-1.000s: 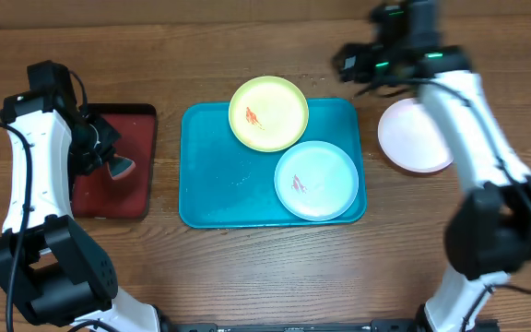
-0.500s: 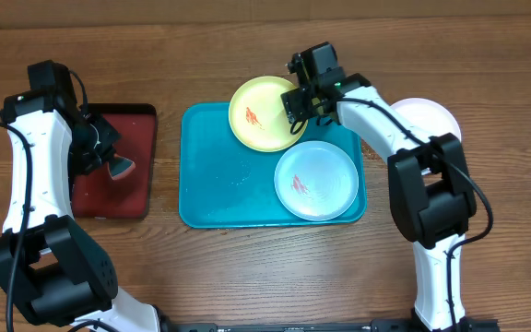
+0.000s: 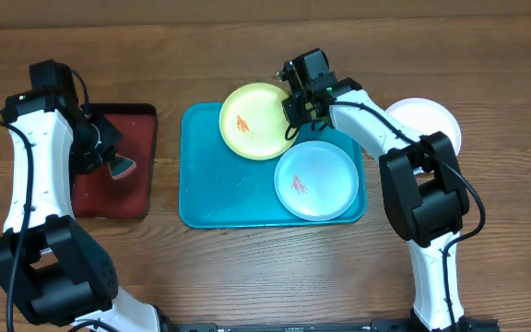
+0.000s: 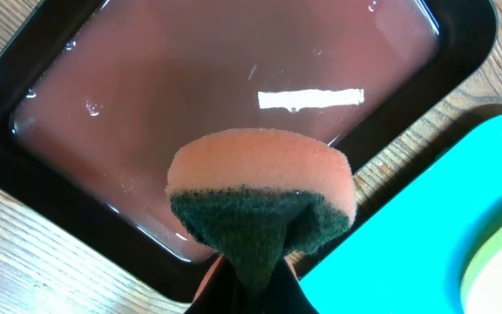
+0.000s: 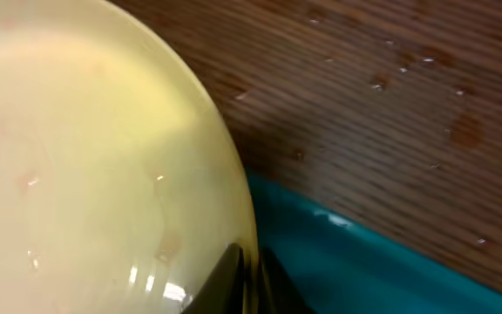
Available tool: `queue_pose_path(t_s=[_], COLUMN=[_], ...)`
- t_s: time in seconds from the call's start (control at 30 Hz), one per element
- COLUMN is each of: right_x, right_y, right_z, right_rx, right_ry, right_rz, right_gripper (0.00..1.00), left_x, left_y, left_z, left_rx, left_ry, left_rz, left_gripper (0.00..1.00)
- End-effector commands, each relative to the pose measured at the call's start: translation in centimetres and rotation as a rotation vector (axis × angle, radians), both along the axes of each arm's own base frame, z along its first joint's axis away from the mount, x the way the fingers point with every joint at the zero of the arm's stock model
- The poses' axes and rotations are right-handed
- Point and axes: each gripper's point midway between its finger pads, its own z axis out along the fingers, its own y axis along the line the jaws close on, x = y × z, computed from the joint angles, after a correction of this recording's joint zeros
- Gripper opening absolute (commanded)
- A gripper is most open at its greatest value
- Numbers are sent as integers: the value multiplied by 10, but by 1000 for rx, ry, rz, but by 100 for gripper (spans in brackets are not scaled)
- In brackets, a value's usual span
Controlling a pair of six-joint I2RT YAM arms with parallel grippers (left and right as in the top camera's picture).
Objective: Clean dirty plates on tray and stack at the side
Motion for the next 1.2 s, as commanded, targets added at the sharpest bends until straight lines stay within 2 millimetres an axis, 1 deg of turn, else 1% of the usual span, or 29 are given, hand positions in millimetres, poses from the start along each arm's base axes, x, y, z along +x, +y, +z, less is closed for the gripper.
queue_pose_path(t_s=[0.0,0.03,0.07,0.1,0.23,0.27,0.33,0.37,0.43,0.47,0.5,0.53,0.63,0.77,0.83,0.9,0.93,0.97,1.03,1.1,1.17], right_x=[-26,-32,-45,-53,-76,-81,-87,-89,-86,-84,-80,-78,-75,-82,-88,-97,-101,-107,-111,-112,-112], right_y=[23,27,42,50,77,83,93,97,98,96,94,93,92,87,87,92,94,96,97,96,96], right_z=[-9,-11,-13,-13,-15,-15,-14,-14,-14,-15,-16,-18,-28,-37,-38,-40,-40,-41,-41,-42,-42], right_rx=[28,30,41,50,65,69,73,69,46,28,14,6,-3,-22,-21,-6,-2,3,10,7,5], right_ry=[88,105,139,156,200,205,204,195,164,146,128,119,117,155,180,217,232,256,277,281,279], right_rz=[8,2,1,2,-16,-17,-13,-5,-11,-19,-28,-30,-29,-31,-30,-9,-1,9,12,13,12], right_gripper=[4,4,4,4,4,5,17,20,26,31,33,34,35,26,24,20,19,18,18,18,18], left_x=[1,1,1,1,0,1,2,2,4,4,4,4,4,4,5,7,8,12,13,17,22], left_y=[-4,-4,-5,-5,-7,-8,-11,-13,-17,-18,-18,-18,-17,-12,-5,-4,-3,-1,5,10,16], left_z=[-4,-4,-4,-4,-4,-4,-4,-4,-3,-3,-3,-3,-3,-6,-12,-21,-29,-42,-53,-58,-58], left_rx=[-11,-11,-11,-11,-23,-27,-46,-54,-73,-78,-78,-78,-75,-47,-9,-4,-3,7,38,62,91], left_ry=[6,6,6,6,6,5,-3,-6,-14,-17,-17,-17,-17,-15,-14,-18,-23,-35,-41,-56,-73], left_rz=[-28,-28,-28,-28,-30,-33,-49,-61,-82,-90,-90,-90,-91,-82,-75,-62,-56,-57,-49,-45,-40], left_gripper=[4,4,4,4,4,4,4,4,4,4,5,4,4,4,4,4,4,4,4,4,4])
